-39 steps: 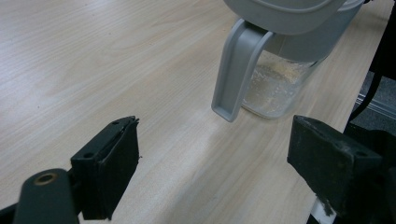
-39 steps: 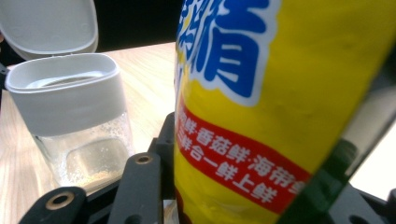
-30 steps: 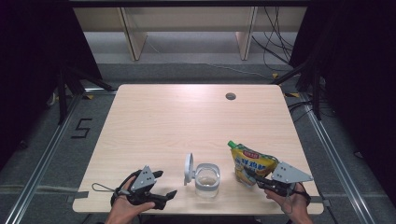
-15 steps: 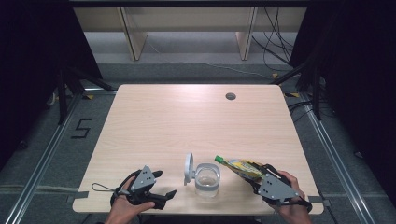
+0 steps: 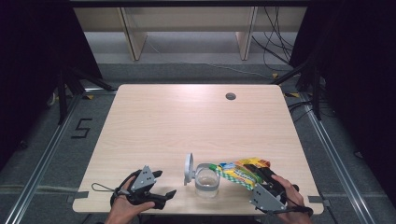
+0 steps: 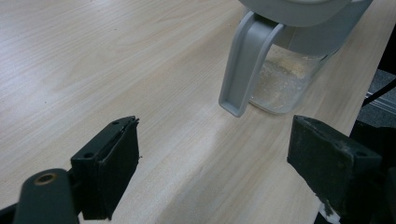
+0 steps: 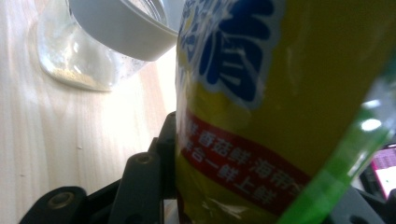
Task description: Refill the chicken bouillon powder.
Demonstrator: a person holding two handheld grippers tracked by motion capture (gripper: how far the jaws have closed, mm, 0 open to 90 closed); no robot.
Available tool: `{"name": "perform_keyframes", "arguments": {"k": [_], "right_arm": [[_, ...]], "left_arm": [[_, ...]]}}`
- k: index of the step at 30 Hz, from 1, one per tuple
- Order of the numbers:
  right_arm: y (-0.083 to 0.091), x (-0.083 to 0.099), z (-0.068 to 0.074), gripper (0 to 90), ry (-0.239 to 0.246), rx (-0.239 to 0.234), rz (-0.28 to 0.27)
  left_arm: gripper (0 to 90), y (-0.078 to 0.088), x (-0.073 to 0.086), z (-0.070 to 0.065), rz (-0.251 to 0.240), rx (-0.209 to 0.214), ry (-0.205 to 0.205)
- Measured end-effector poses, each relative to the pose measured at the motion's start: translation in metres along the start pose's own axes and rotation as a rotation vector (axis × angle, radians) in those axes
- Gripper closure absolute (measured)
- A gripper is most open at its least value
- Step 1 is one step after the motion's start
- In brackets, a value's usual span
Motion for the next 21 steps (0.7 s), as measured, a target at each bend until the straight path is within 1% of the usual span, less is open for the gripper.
{"name": "perform_keyframes", "arguments": {"k": [1,2,4,5,6,7,8,9,10,11,12,13,14,15,16,17,18,19,20,21], "right_arm": [[0.0,-0.001,0.0,60.4,0.002,0.01,0.008],[0.0,-0.003,-0.001,60.4,0.043,0.014,0.004],[0.0,-0.003,-0.002,60.4,0.068,0.031,0.013],[0.001,-0.005,-0.005,60.4,0.137,0.038,0.022],[0.001,-0.004,-0.001,60.4,0.108,0.046,0.041],[0.002,-0.003,0.0,60.5,0.139,0.051,0.067],[0.002,-0.007,-0.005,60.5,0.268,0.062,0.074],[0.002,-0.003,0.001,60.5,0.218,0.063,0.103],[0.004,-0.002,0.001,60.5,0.247,0.072,0.13],[0.006,-0.002,0.0,60.5,0.291,0.082,0.155],[0.005,-0.006,-0.003,60.5,0.34,0.085,0.139],[0.005,-0.008,-0.004,60.5,0.368,0.089,0.138],[0.006,-0.004,0.001,60.5,0.304,0.095,0.158],[0.005,-0.008,-0.002,60.6,0.359,0.1,0.144],[0.005,-0.01,-0.003,60.6,0.398,0.098,0.147],[0.004,-0.009,-0.002,60.6,0.396,0.098,0.154],[0.004,-0.011,-0.004,60.6,0.425,0.102,0.151],[0.003,-0.011,-0.004,60.6,0.44,0.099,0.148],[0.003,-0.01,-0.004,60.6,0.438,0.096,0.152],[0.004,-0.006,0.001,60.6,0.383,0.091,0.165]], "left_arm": [[15.9,0.0,0.0,0.0,0.0,0.004,-0.001],[15.9,0.0,0.0,0.0,0.001,0.005,0.0],[15.9,0.0,0.0,0.001,0.004,0.003,-0.008],[15.9,0.0,0.0,0.001,0.004,0.001,-0.01],[15.9,0.0,0.0,0.001,0.005,0.004,-0.009],[15.9,0.0,0.0,0.001,0.003,0.003,-0.009],[15.9,0.0,0.0,0.001,0.004,-0.001,-0.009],[15.9,0.0,0.001,0.001,0.005,0.001,-0.009],[15.9,0.0,0.0,0.001,0.003,0.003,-0.006],[15.9,-0.001,0.0,0.0,0.001,0.004,-0.006],[15.9,-0.001,0.0,0.0,0.002,0.004,-0.006],[15.9,-0.001,0.0,0.0,-0.005,0.004,0.002],[15.9,-0.001,0.0,0.0,-0.005,0.004,0.002],[15.9,0.0,0.0,0.001,0.002,0.002,-0.006],[15.9,-0.001,0.0,0.001,-0.002,0.002,-0.005],[15.9,-0.001,0.0,0.0,-0.005,0.002,-0.001],[15.9,0.0,0.0,0.001,0.004,0.001,-0.012],[15.9,0.0,0.0,0.001,0.003,0.0,-0.007],[15.9,0.0,0.001,0.001,0.004,0.001,-0.01],[15.9,0.0,0.001,0.001,0.004,0.0,-0.011]]}}
Point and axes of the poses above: each handheld gripper's, and its own axes: y roughly backward along the jaws, x roughly out of its underside, z roughly to its left, the point moved 10 cm from there along -y, roughly forward along the jaws, and after that the axes turned 1 degree about z, right-handed, at the moved point
